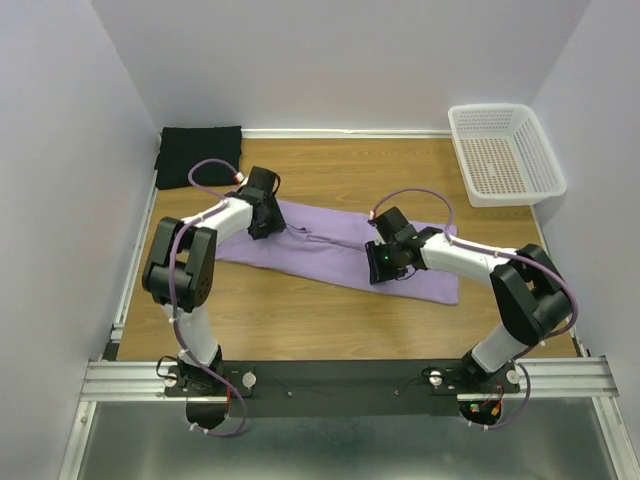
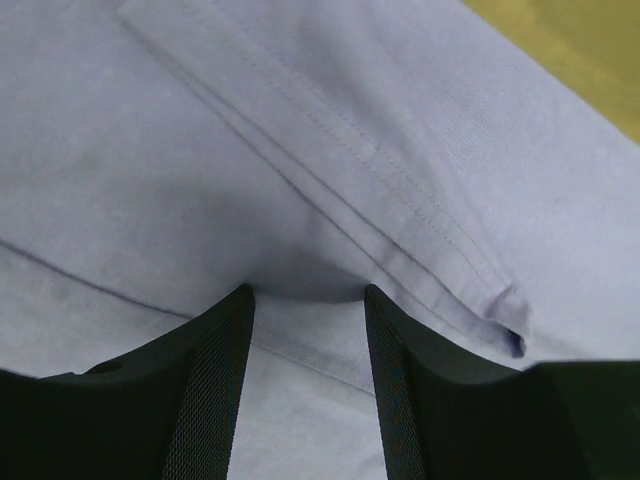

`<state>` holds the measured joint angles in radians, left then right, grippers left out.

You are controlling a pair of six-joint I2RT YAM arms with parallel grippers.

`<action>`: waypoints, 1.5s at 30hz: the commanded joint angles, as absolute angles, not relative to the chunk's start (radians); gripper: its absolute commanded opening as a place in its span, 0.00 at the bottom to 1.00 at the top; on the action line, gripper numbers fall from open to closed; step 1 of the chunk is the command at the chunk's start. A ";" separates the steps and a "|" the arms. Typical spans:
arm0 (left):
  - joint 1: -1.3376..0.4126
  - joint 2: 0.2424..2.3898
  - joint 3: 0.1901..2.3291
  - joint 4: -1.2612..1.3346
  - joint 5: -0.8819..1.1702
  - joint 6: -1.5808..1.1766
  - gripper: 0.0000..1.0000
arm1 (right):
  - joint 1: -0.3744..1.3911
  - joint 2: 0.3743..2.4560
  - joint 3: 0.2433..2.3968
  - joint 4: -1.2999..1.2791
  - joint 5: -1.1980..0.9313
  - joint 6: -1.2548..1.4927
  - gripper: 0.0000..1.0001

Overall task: Fold and stack the t-shirts
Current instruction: Fold the tshirt

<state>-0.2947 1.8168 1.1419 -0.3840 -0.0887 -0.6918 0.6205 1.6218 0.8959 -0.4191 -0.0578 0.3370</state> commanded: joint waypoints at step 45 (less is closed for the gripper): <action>-0.511 2.094 1.580 -0.543 -0.248 -0.683 0.64 | 0.811 1.644 0.965 -0.798 -0.055 0.391 0.66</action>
<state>-0.5060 2.0651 1.5581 -0.5323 -0.2108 -0.6624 0.8139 1.6047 0.9951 -0.7780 -0.0208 0.3889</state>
